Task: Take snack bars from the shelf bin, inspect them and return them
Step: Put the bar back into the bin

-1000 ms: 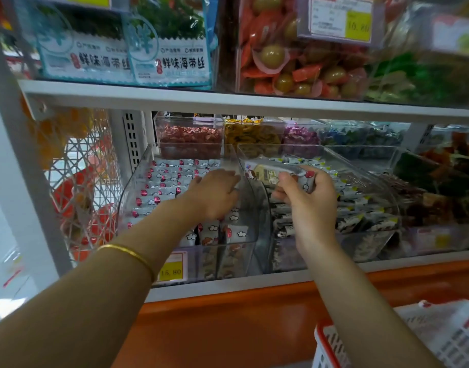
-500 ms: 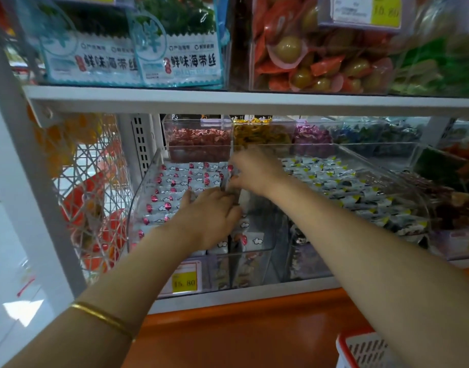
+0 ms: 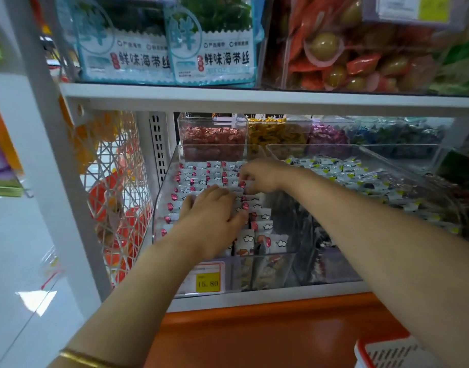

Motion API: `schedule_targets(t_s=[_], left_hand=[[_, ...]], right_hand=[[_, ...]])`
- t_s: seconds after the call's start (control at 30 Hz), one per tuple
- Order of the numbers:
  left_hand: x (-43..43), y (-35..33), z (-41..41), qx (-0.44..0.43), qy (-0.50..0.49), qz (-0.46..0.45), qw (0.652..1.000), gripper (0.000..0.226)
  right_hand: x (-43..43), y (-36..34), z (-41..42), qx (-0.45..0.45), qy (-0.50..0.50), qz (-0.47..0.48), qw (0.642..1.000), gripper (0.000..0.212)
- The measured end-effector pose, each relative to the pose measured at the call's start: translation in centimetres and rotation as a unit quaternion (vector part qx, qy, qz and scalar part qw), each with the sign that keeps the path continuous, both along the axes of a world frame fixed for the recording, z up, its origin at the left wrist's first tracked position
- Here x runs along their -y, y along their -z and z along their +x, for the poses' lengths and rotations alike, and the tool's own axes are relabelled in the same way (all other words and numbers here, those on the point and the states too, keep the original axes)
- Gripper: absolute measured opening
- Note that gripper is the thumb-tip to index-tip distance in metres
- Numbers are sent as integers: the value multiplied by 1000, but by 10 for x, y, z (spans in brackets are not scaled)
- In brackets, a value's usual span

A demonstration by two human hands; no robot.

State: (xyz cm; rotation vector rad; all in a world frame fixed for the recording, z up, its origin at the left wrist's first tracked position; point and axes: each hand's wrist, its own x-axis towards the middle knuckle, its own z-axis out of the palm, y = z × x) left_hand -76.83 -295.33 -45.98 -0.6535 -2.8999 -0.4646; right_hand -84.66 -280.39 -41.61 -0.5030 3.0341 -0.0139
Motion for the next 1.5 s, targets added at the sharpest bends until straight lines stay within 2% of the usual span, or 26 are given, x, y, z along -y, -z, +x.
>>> schedule_targets(t_s=[0.07,0.13,0.23,0.33,0.47,0.63,0.73,0.87,0.93,0.97,1.1,1.23,1.3,1.37,1.43,1.5], left_hand=[[-1,1,1,-3,1,-5,1000,48],[-1,1,2,5,4,-4,1000,47],[0,-1,4,8,6,1,1000,44],[0,-3,5,8,3,-4,1000,47],[1,-4,5,9,-5,2,1000,47],[3,-6,5,7,-11,19,1000,47],[4,-7,5,3,-9,21,1000,47],[9,-11,4,2,-9,22,1000,47],[11,-14,4,3,-12,29,1000,46],[12,-15,5,2,-13,30,999,46],[13,-15,8,-2,-16,33,999,44],[14,-17,10,-20,-23,61,998,39],[14,-18,12,-40,-26,89,995,40],[14,-20,18,-56,-29,140,988,42],[13,-22,25,-60,-32,210,975,43],[11,-25,33,-35,-33,296,954,44]], right_hand=[[2,-1,0,17,0,23,1000,30],[1,-1,-2,34,-5,42,999,10],[2,-3,-1,45,-2,30,999,35],[0,-3,0,50,-4,6,999,33],[-3,-6,-3,-22,21,-49,998,27],[-1,-12,-12,-153,71,-62,984,22],[6,-9,-17,-161,73,-40,983,22],[16,1,-22,-174,71,99,977,13],[16,3,-22,-193,81,115,971,15],[15,2,-21,-190,87,101,973,19],[8,-9,-12,-192,116,-47,973,11],[-11,-17,9,-264,124,-176,940,12],[-21,-13,28,-337,130,-246,899,10],[-27,-7,52,-392,138,-359,836,10],[-30,-3,77,-391,142,-472,778,12],[-30,2,101,-341,153,-564,736,12]])
